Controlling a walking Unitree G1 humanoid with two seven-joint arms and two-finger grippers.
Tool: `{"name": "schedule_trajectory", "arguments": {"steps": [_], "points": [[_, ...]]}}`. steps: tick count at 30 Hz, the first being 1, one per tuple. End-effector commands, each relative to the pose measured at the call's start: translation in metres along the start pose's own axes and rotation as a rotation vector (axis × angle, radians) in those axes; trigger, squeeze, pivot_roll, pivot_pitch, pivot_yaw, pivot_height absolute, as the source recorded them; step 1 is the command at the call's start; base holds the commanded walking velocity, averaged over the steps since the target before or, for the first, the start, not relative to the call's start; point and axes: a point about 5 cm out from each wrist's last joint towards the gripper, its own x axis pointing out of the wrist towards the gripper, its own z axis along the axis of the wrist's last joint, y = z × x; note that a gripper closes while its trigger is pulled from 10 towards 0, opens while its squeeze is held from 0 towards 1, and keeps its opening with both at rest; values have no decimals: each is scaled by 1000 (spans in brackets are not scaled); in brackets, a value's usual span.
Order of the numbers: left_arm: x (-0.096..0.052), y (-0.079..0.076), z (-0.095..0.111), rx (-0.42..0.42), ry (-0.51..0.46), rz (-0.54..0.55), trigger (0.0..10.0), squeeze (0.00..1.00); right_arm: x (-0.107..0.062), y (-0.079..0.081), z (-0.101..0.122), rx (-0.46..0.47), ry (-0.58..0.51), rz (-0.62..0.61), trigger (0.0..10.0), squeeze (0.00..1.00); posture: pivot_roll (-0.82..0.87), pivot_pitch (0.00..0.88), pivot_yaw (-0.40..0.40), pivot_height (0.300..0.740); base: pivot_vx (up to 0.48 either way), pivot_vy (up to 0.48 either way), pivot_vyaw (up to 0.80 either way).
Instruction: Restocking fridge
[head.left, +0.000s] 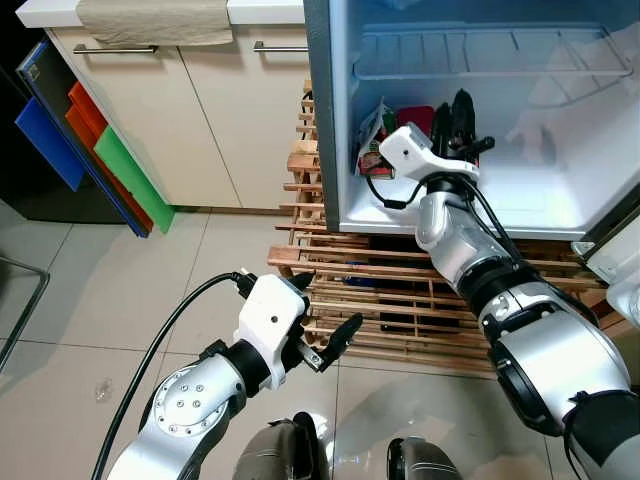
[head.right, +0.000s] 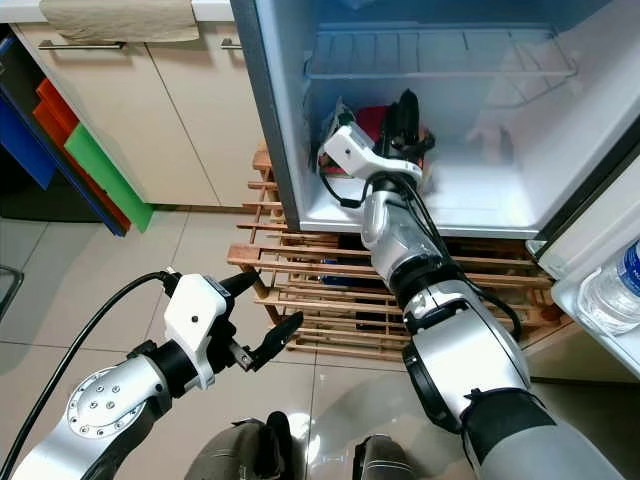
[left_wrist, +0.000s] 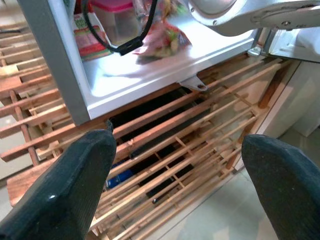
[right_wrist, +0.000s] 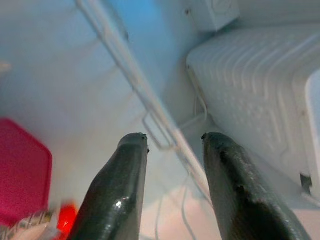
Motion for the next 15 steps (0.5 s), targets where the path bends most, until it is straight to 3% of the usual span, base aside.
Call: {"name": "schedule_trajectory", "arguments": {"steps": [1, 12, 13, 15], "points": [[0, 1, -4, 2, 16, 7, 10000, 0, 0, 1, 7, 10, -25, -3, 10000, 1000, 106, 218, 88, 740, 0, 0, 0], [6, 4, -4, 13, 6, 18, 10000, 0, -2, -1, 7, 71, -29, -30, 10000, 1000, 91, 198, 78, 740, 0, 0, 0], [7, 6, -3, 21, -5, 28, 10000, 0, -7, -3, 7, 99, -52, -41, 10000, 0, 86, 191, 75, 740, 0, 0, 0], [8, 9, 0, 31, -20, 40, 10000, 0, -12, -6, 8, 126, -82, -56, 10000, 0, 86, 191, 75, 740, 0, 0, 0]]}}
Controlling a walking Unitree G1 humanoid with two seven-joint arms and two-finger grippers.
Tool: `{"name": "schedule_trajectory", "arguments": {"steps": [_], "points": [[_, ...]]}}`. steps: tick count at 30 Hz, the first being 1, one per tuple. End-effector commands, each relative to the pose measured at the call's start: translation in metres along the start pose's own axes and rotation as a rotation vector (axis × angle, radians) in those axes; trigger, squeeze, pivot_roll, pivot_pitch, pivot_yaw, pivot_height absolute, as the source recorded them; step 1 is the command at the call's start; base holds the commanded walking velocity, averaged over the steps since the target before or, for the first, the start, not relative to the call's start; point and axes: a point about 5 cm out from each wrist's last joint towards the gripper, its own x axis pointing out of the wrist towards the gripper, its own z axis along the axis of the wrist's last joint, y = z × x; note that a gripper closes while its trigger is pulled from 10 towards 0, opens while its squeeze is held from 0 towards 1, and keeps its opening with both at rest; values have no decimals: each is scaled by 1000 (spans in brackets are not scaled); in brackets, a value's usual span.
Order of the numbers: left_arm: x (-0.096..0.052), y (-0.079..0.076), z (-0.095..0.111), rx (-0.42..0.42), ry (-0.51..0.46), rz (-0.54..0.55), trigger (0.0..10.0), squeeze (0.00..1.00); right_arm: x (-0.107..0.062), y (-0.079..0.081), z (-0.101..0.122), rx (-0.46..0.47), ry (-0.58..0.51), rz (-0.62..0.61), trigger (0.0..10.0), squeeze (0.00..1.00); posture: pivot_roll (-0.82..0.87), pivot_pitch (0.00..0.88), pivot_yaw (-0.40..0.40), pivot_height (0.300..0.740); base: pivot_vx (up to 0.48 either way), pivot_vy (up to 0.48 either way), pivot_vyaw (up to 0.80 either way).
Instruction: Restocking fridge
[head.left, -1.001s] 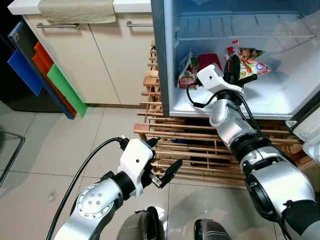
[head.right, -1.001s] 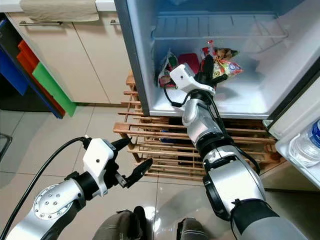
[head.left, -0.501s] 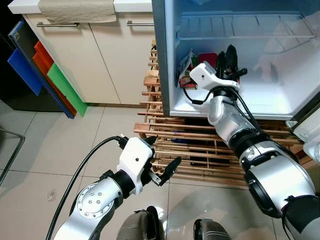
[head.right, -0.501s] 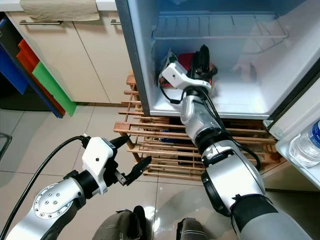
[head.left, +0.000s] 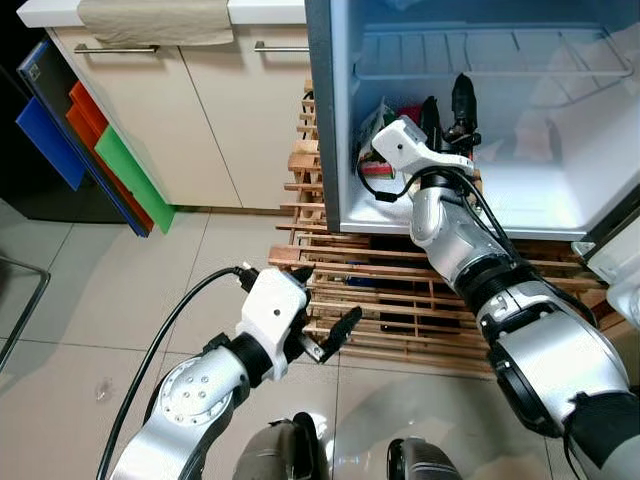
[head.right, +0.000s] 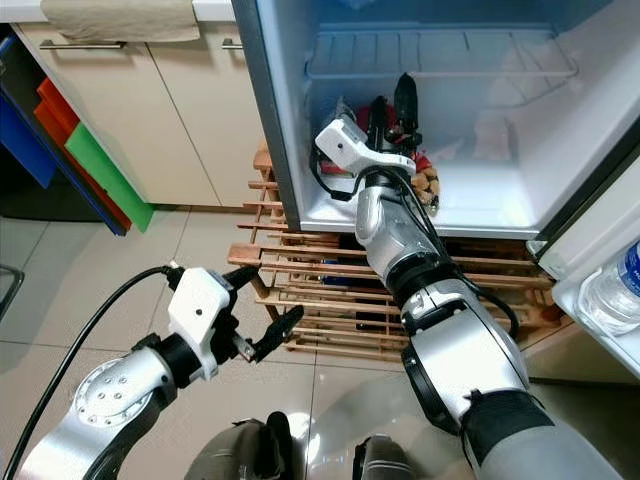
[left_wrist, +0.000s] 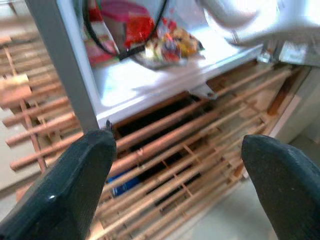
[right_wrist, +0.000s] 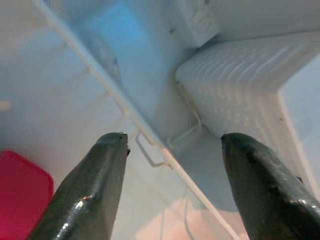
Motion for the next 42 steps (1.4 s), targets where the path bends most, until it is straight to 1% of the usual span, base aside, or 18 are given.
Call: {"name": "schedule_trajectory", "arguments": {"steps": [1, 5, 6, 7, 8, 11, 12, 13, 14, 15, 19, 22, 24, 25, 26, 29, 34, 42], "points": [[2, 4, -2, 11, 3, 23, 10000, 0, -5, -7, 4, 49, -37, -13, 10000, 0, 72, 165, 66, 740, 0, 0, 0], [14, 13, -3, 15, -5, 69, 10000, 0, -29, -23, 5, 167, -62, -12, 10000, 0, 49, 117, 55, 740, 0, 0, 0], [14, 13, -3, 15, -5, 69, 10000, 0, -29, -23, 5, 167, -62, -12, 10000, 0, 49, 117, 55, 740, 0, 0, 0], [17, 16, -2, -11, -16, 88, 10000, 0, -42, -33, 6, 215, -65, -2, 10000, 0, 17, 69, 45, 740, 0, 0, 0], [17, 16, -2, -11, -16, 88, 10000, 0, -42, -33, 6, 215, -65, -2, 10000, 0, 17, 69, 45, 740, 0, 0, 0], [22, 23, -1, -85, -45, 139, 10000, 0, -82, -60, 7, 322, -49, 44, 10000, 0, -23, 12, 39, 740, 0, 0, 0], [23, 25, -1, -108, -51, 154, 10000, 0, -92, -66, 6, 339, -46, 52, 10000, 0, -30, 1, 39, 740, 0, 0, 0], [23, 25, -1, -108, -51, 154, 10000, 0, -92, -66, 6, 339, -46, 52, 10000, 0, -30, 1, 39, 740, 0, 0, 0], [27, 31, -2, -121, -57, 198, 10000, 0, -108, -69, -4, 369, -14, 88, 10000, 0, -48, 0, 38, 740, 0, 0, 0], [27, 31, -2, -121, -57, 198, 10000, 0, -108, -69, -4, 369, -14, 88, 10000, 0, -48, 0, 38, 740, 0, 0, 0], [24, 50, -7, -127, -55, 327, 10000, 0, -135, -77, -31, 403, 102, 142, 10000, 0, -50, 0, 37, 740, 0, 0, 0], [28, 61, -10, -155, -61, 380, 10000, 0, -141, -83, -47, 395, 186, 169, 10000, 0, -50, 0, 40, 740, 0, 0, 0], [30, 65, -10, -162, -63, 413, 10000, 0, -146, -79, -59, 472, 297, 192, 10000, 0, -52, 0, 46, 740, 0, 0, 0], [30, 65, -10, -162, -63, 413, 10000, 0, -146, -79, -59, 472, 297, 192, 10000, 0, -52, 0, 46, 740, 0, 0, 0], [33, 67, -8, -173, -79, 434, 10000, 0, -150, -75, -70, 551, 400, 195, 10000, 0, -55, 0, 53, 740, 0, 0, 0], [35, 69, -11, -186, -75, 452, 10000, 0, -153, -66, -75, 640, 471, 215, 10000, 0, -57, 0, 57, 740, 0, 0, 0], [45, 71, -13, -211, -76, 426, 10000, 0, -150, -54, -63, 694, 433, 293, 10000, 0, -58, 0, 61, 740, 64, 0, 0], [50, 78, -12, -235, -97, 437, 10000, 0, -142, -51, -60, 695, 396, 325, 10000, 0, -65, 0, 61, 740, 409, -61, 0]]}}
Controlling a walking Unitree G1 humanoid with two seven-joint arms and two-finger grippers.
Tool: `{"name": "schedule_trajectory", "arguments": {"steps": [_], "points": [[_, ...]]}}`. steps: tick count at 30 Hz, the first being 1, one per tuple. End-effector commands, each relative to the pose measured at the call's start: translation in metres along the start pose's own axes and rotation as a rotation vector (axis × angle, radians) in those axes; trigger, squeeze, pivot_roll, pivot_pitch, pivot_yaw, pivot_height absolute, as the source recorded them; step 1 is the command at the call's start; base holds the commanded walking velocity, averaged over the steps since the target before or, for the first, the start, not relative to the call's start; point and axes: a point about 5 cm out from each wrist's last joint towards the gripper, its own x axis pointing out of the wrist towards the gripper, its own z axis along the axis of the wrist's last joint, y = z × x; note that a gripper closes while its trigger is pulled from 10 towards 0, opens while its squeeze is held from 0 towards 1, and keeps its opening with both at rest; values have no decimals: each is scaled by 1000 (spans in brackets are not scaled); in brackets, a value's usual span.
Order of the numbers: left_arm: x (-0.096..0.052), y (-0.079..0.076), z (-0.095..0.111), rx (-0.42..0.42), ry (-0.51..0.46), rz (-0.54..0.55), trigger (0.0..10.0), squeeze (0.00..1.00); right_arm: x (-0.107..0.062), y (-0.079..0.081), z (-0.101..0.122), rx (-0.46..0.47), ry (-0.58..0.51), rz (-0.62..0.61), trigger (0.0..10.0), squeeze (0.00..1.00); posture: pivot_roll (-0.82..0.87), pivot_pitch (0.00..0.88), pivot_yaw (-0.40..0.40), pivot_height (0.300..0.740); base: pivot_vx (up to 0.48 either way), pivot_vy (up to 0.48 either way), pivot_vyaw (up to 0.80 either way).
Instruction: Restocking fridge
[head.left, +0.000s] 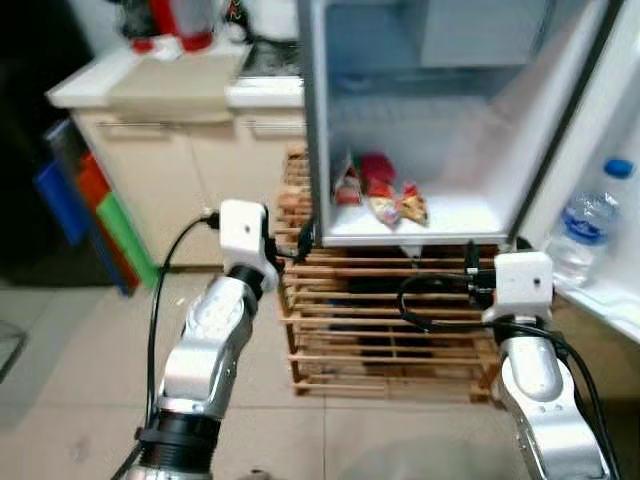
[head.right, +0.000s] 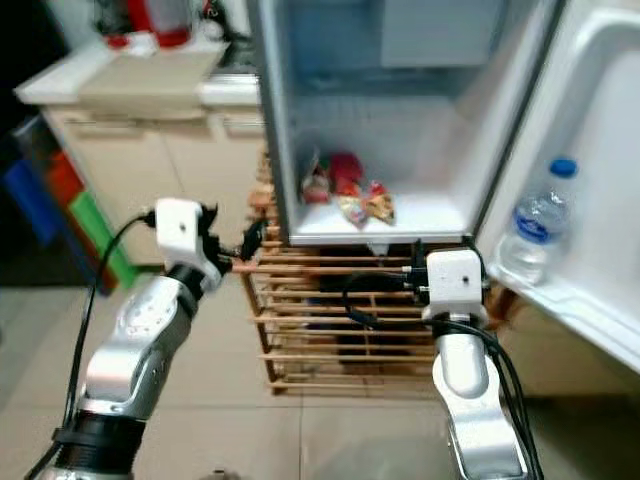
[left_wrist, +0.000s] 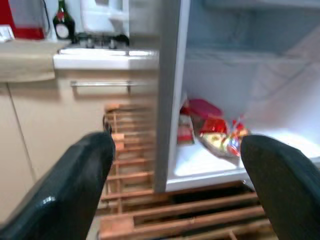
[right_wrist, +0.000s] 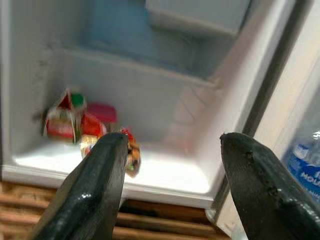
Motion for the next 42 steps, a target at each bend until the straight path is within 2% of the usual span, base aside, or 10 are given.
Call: {"name": "schedule_trajectory", "arguments": {"steps": [1, 10, 14, 18, 26, 31, 38, 42], "points": [[4, 1, 4, 4, -11, -6, 10000, 0, -1, 3, -2, -6, 7, 18, 10000, 0, -66, 0, 60, 740, 446, 0, 0], [12, 4, 3, 2, -12, -7, 10000, 0, -7, 6, -5, -38, 17, 58, 10000, 0, -76, 0, 64, 740, 473, 0, 0], [13, 3, 4, 9, -10, -27, 10000, 0, -7, 7, -6, -33, 22, 67, 10000, 0, -79, 0, 65, 740, 480, 0, -653], [15, 0, 6, 43, -32, -29, 10000, 0, -8, 7, -6, -46, 16, 70, 10000, 0, -81, 0, 65, 740, 480, 0, -281], [10, -9, 16, 105, -98, -47, 10000, 0, -7, 13, -5, -55, 8, 105, 10000, 0, -76, 0, 61, 740, 0, 0, 0], [7, -12, 19, 107, -113, -57, 10000, 0, -5, 14, -3, -50, 2, 106, 10000, 0, -63, 0, 55, 740, 0, 0, 0], [7, -10, 18, 94, -99, -22, 10000, 0, 3, 14, 2, -54, -10, 73, 10000, 0, -58, 0, 54, 740, 0, 0, 0], [7, -11, 18, 97, -96, -24, 10000, 0, 7, 14, 2, -45, 6, 64, 10000, 0, -58, 0, 53, 723, 0, 0, 436]]}}
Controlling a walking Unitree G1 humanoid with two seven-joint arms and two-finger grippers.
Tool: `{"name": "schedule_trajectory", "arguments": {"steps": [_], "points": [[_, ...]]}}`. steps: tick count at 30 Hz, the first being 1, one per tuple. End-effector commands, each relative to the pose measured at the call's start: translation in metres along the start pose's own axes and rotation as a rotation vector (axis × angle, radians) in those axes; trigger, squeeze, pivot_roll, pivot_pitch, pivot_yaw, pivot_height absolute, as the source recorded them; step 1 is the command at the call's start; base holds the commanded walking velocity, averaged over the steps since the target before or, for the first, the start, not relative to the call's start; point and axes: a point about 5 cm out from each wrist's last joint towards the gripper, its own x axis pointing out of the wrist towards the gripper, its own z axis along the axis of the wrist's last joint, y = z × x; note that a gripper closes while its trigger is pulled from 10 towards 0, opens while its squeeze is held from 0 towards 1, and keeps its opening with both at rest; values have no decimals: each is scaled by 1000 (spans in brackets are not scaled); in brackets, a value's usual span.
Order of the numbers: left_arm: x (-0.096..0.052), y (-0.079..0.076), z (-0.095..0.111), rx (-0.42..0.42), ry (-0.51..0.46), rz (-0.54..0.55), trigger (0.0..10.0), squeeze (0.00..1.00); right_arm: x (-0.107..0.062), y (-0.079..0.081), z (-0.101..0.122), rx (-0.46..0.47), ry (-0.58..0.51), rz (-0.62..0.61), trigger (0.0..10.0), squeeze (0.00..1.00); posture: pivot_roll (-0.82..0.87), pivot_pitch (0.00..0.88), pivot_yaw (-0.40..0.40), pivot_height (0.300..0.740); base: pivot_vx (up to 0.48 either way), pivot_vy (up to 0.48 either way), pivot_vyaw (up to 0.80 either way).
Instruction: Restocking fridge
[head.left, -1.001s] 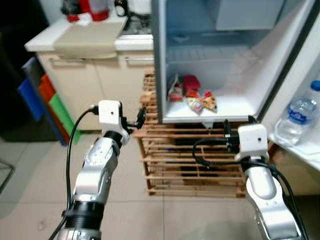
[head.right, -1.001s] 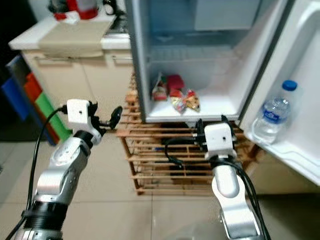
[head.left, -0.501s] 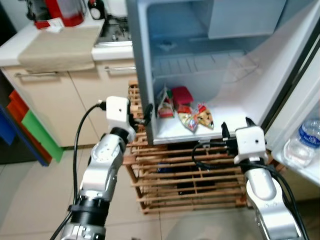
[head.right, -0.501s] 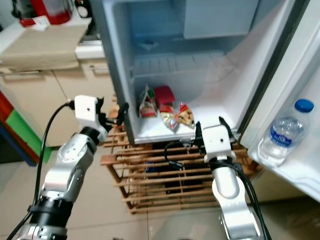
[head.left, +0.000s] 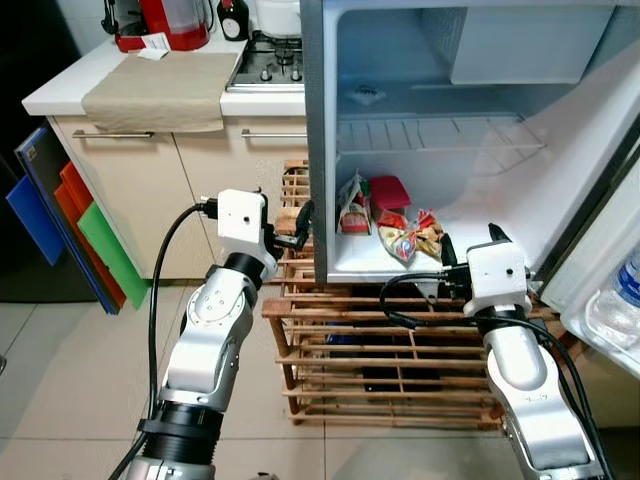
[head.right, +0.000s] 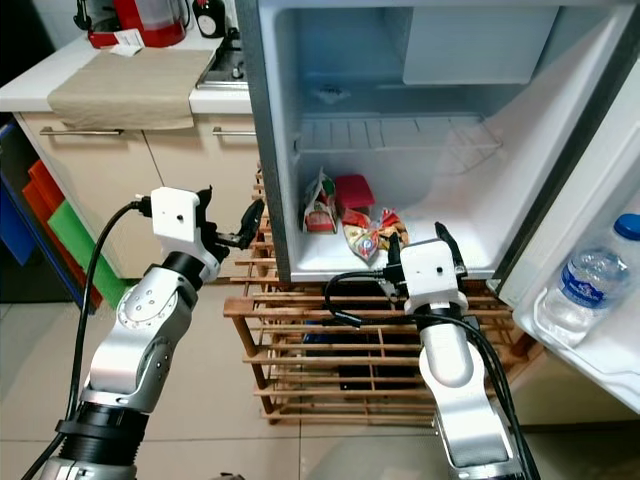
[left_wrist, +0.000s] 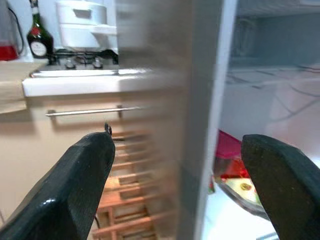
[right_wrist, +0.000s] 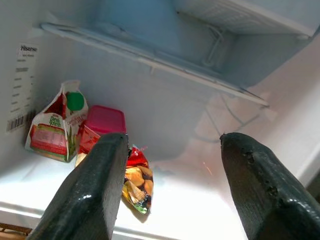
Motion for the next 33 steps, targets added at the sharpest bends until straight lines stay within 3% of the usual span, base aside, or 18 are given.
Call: {"name": "schedule_trajectory", "arguments": {"steps": [1, 17, 22, 26, 30, 33], "points": [[0, 2, 4, 13, -9, 10, 10000, 0, 3, -2, -1, -2, 13, -15, 10000, 0, -57, 0, 53, 719, 0, 0, 406], [0, 2, 2, 6, 4, 3, 10000, 0, 5, -2, -4, 6, 35, -33, 10000, 0, -57, 0, 56, 655, 0, 0, 51], [1, 0, 0, -41, 13, -18, 10000, 0, 5, -2, -5, 3, 38, -38, 10000, 0, -57, 0, 58, 630, 0, 0, 0], [1, 0, -1, -16, 15, -17, 10000, 0, 6, -2, -5, -4, 38, -40, 10000, 0, -60, 0, 58, 611, 0, 0, 0], [1, 4, -5, 88, 40, 18, 10000, 0, 6, -1, -3, -27, 22, -41, 10000, 0, -61, 0, 59, 588, 0, 0, 0], [1, 3, -6, 71, 37, 11, 10000, 0, 6, -1, -2, -40, 15, -46, 10000, 0, -60, 0, 59, 583, 0, 0, 0]]}}
